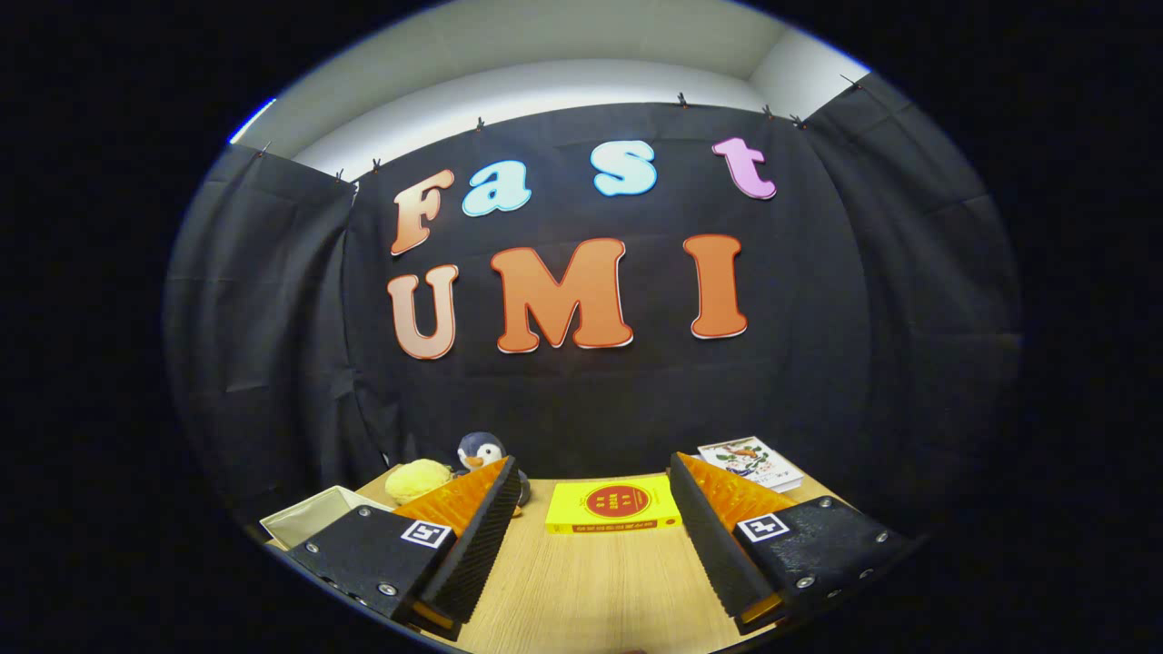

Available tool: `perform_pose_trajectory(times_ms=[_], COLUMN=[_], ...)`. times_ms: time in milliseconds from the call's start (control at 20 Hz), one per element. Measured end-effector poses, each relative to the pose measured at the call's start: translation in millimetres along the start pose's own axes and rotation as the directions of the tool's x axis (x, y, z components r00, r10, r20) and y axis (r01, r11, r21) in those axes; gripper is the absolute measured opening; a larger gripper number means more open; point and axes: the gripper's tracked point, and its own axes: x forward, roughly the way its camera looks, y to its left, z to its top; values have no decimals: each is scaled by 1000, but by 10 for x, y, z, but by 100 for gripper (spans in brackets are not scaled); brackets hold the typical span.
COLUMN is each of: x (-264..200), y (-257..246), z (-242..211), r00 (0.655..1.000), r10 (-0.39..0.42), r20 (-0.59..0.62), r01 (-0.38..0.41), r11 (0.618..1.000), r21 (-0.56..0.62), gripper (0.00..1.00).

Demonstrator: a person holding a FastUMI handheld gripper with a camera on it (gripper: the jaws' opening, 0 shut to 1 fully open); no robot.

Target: Open the storage box then place both shoes into the box .Put the left shoe in first, then the right shoe, with the right side of both shoes facing outward in a uniform manner.

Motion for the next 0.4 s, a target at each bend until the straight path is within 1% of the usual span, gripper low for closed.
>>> perform_pose_trajectory(times_ms=[100,200,300,400], x=[-13,-36,-47,-66], y=[-44,-10,10,38], z=[156,257,292,333], r00=[997,993,991,990], r10=[-6,13,24,29], r20=[72,120,131,138], r01=[8,-8,-18,-26], r11=[1000,999,999,999], r21=[-30,-48,-50,-22], gripper=[98,98,98,98])
